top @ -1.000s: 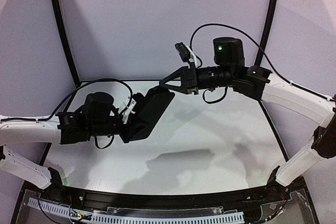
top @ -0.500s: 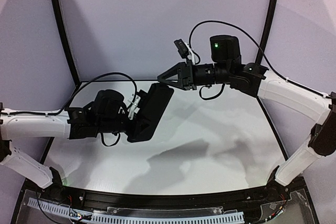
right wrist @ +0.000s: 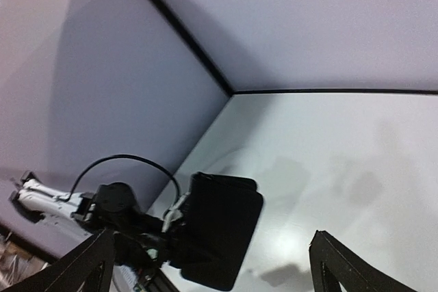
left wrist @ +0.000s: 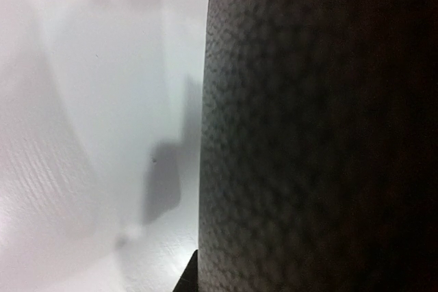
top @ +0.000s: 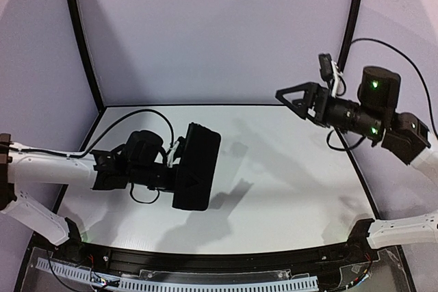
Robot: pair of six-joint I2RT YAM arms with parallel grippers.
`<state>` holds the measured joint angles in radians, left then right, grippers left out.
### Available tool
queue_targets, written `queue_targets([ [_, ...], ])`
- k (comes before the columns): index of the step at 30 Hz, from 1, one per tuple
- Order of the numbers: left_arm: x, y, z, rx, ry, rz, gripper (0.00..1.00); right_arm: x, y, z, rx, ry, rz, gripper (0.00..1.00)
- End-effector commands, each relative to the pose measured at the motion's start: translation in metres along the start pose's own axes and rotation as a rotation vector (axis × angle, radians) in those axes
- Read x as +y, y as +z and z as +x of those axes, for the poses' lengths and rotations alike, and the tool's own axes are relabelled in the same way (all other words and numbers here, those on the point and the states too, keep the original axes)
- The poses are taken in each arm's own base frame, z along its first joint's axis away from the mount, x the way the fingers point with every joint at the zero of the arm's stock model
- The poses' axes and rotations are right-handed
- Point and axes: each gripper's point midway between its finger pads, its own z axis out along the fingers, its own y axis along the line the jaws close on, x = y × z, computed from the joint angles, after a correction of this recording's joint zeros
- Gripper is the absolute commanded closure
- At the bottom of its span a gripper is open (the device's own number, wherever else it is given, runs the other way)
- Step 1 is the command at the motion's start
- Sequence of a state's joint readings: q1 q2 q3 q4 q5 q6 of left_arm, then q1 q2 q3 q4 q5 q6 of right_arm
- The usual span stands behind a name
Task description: Sort the hair-cutting tools
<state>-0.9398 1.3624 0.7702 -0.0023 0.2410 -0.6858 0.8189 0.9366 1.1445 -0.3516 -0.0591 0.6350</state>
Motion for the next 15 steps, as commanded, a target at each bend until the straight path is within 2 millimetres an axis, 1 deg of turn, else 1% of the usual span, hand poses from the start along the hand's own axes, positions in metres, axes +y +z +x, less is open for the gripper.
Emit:
queue_targets([
  [1, -0.038, 0.018, -0.031, -0.029, -0.227, 0.16, 0.98, -0.053, -0.007, 0.025, -0.003, 0.054, 0.207, 0.01],
  [4, -0.039, 0.044, -0.036, -0.003, -0.312, 0.174, 0.99, -0.065, -0.008, 0.041, 0.027, 0.103, 0.235, 0.01],
  [5, -0.038, 0.049, -0.037, -0.001, -0.326, 0.174, 0.98, -0.067, -0.008, 0.044, 0.03, 0.116, 0.238, 0.01],
  [6, -0.034, 0.058, -0.038, 0.0, -0.349, 0.156, 0.97, -0.069, -0.008, 0.047, 0.031, 0.127, 0.239, 0.01],
  [10, -0.018, 0.081, -0.037, 0.012, -0.393, 0.12, 0.91, -0.073, -0.015, 0.049, 0.004, 0.157, 0.239, 0.01],
  [12, -0.006, 0.094, -0.034, 0.016, -0.444, 0.115, 0.85, -0.074, -0.019, 0.049, -0.012, 0.162, 0.239, 0.01],
  [13, 0.004, 0.101, -0.029, 0.023, -0.465, 0.102, 0.83, -0.075, -0.021, 0.048, -0.02, 0.163, 0.243, 0.01],
  [14, 0.008, 0.105, -0.028, 0.023, -0.48, 0.101, 0.82, -0.076, -0.023, 0.048, -0.024, 0.163, 0.246, 0.01],
  [15, 0.016, 0.11, -0.024, 0.026, -0.495, 0.089, 0.81, -0.076, -0.024, 0.048, -0.026, 0.163, 0.248, 0.01],
])
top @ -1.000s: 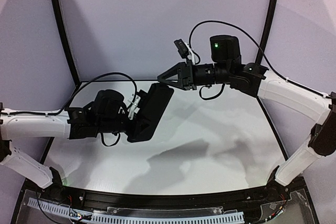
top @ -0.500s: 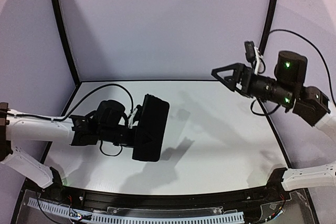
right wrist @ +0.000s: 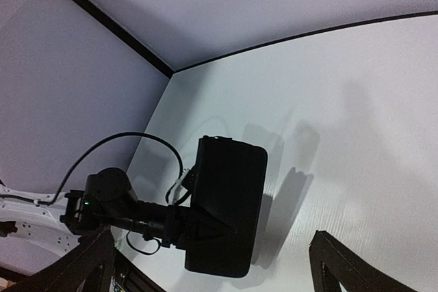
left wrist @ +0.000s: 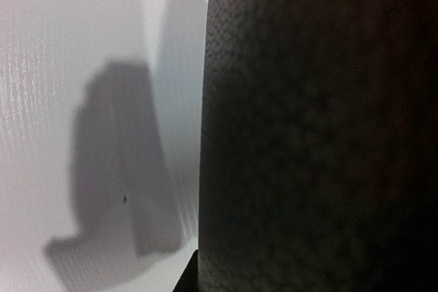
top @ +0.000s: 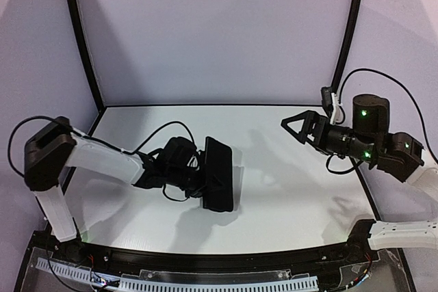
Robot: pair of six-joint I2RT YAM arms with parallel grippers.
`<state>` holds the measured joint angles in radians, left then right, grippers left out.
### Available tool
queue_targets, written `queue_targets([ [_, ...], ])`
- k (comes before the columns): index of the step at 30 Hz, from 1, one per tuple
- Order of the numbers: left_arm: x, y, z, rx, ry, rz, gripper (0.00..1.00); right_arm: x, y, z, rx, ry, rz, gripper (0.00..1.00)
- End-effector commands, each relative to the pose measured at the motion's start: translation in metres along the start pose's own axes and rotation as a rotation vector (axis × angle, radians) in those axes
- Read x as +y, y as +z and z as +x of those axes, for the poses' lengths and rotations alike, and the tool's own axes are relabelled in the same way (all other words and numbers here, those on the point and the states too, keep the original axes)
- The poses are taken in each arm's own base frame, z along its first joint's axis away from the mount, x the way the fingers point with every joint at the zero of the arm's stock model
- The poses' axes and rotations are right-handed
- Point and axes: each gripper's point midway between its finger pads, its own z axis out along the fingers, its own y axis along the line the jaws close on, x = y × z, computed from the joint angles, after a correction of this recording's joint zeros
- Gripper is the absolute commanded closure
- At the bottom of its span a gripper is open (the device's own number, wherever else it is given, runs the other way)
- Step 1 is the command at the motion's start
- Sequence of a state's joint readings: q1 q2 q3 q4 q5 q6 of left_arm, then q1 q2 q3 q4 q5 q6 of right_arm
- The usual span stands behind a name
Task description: Sort the hair-cutting tools
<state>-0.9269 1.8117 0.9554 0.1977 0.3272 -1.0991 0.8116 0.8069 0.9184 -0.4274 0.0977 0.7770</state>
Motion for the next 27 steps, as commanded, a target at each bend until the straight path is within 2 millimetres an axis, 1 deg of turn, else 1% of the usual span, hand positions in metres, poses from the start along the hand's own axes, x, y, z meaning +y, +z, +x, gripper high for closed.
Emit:
queue_targets([
  [1, -0.014, 0.009, -0.023, -0.049, -0.053, 0.1, 0.75, -0.005, -0.007, -0.01, -0.06, 0.031, 0.012, 0.01],
  [3, 0.002, 0.009, -0.024, -0.058, -0.056, 0.043, 0.64, -0.006, -0.008, -0.01, -0.063, 0.033, 0.018, 0.01],
  [5, 0.022, 0.005, -0.025, -0.074, -0.044, -0.054, 0.52, -0.009, -0.008, -0.009, -0.059, 0.037, 0.03, 0.01],
  [6, 0.035, -0.001, -0.027, -0.086, -0.034, -0.121, 0.39, -0.011, -0.008, -0.009, -0.059, 0.04, 0.04, 0.01],
  [7, 0.039, -0.008, -0.029, -0.099, -0.026, -0.156, 0.28, -0.013, -0.009, -0.008, -0.058, 0.042, 0.05, 0.01],
  [8, 0.049, -0.016, -0.029, -0.112, -0.017, -0.215, 0.15, -0.015, -0.009, -0.008, -0.059, 0.042, 0.061, 0.01],
  [9, 0.051, -0.025, -0.031, -0.128, 0.006, -0.243, 0.04, -0.018, -0.01, -0.008, -0.059, 0.041, 0.075, 0.01],
  [10, 0.056, -0.038, -0.033, -0.152, 0.019, -0.294, 0.02, -0.021, -0.011, -0.008, -0.063, 0.039, 0.093, 0.01],
  [11, 0.072, -0.053, -0.035, -0.187, 0.025, -0.389, 0.02, -0.025, -0.012, -0.009, -0.066, 0.032, 0.111, 0.01],
  [13, 0.083, -0.088, -0.043, -0.266, 0.054, -0.518, 0.01, -0.034, -0.014, -0.009, -0.065, 0.015, 0.161, 0.01],
  [15, 0.085, -0.132, -0.051, -0.359, 0.072, -0.619, 0.01, -0.048, -0.017, -0.01, -0.063, 0.001, 0.234, 0.01],
  [16, 0.096, -0.153, -0.052, -0.393, 0.077, -0.711, 0.01, -0.056, -0.019, -0.01, -0.057, -0.006, 0.277, 0.01],
  [17, 0.101, -0.181, -0.056, -0.443, 0.073, -0.783, 0.01, -0.066, -0.021, -0.012, -0.055, -0.014, 0.325, 0.01],
  [19, 0.107, -0.223, -0.064, -0.524, 0.044, -0.852, 0.01, -0.086, -0.026, -0.012, -0.046, -0.033, 0.423, 0.01],
  [20, 0.116, -0.245, -0.068, -0.566, 0.027, -0.906, 0.01, -0.096, -0.028, -0.014, -0.049, -0.039, 0.468, 0.01],
  [22, 0.132, -0.284, -0.068, -0.618, -0.038, -0.961, 0.01, -0.114, -0.034, -0.018, -0.07, -0.064, 0.545, 0.01],
  [23, 0.136, -0.293, -0.067, -0.631, -0.053, -0.97, 0.01, -0.123, -0.037, -0.02, -0.083, -0.081, 0.589, 0.01],
  [24, 0.14, -0.311, -0.067, -0.678, -0.092, -0.959, 0.01, -0.132, -0.041, -0.022, -0.095, -0.102, 0.638, 0.01],
  [26, 0.142, -0.333, -0.067, -0.759, -0.138, -0.903, 0.01, -0.155, -0.051, -0.025, -0.117, -0.123, 0.751, 0.01],
  [27, 0.142, -0.341, -0.067, -0.792, -0.154, -0.873, 0.01, -0.164, -0.055, -0.025, -0.121, -0.125, 0.795, 0.01],
])
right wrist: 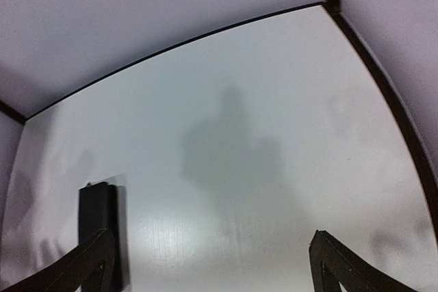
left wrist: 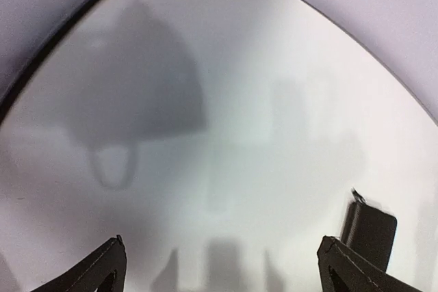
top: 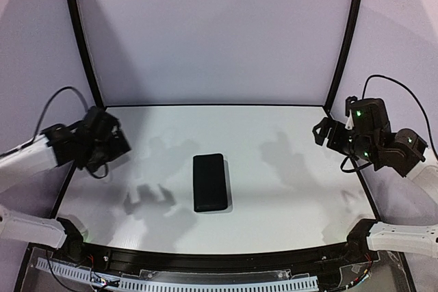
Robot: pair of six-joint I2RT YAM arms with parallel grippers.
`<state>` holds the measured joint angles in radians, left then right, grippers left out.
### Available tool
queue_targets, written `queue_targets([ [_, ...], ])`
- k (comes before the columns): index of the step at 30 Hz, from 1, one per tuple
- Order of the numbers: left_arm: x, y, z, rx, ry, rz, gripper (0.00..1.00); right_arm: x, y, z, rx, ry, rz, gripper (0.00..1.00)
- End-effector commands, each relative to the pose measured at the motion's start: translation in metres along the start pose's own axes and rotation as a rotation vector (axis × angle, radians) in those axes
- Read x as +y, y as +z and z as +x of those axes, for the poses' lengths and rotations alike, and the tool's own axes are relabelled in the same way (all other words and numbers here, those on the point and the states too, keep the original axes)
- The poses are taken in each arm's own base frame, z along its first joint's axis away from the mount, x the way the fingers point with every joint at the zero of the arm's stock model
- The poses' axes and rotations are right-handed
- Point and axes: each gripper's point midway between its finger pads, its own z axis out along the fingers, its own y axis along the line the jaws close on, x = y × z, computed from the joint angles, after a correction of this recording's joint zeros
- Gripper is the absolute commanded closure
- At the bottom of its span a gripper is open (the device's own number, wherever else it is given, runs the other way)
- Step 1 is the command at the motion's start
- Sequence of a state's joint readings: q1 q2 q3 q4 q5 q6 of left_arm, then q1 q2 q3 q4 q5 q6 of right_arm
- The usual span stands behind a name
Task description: Sort the hair-cutting tools
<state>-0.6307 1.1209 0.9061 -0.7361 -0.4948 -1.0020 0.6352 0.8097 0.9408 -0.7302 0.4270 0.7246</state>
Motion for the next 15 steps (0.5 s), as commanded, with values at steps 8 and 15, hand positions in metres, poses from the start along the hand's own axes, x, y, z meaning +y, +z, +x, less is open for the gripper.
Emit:
queue_targets([
  [8, 0.067, -0.037, -0.03, -0.106, -0.104, -0.041, 0.01, -0.079, 0.007, -0.007, -0.097, -0.109, 0.389, 0.01],
  [15, 0.064, -0.033, -0.033, -0.102, -0.088, -0.065, 0.01, -0.074, 0.003, -0.011, -0.103, -0.118, 0.36, 0.01],
])
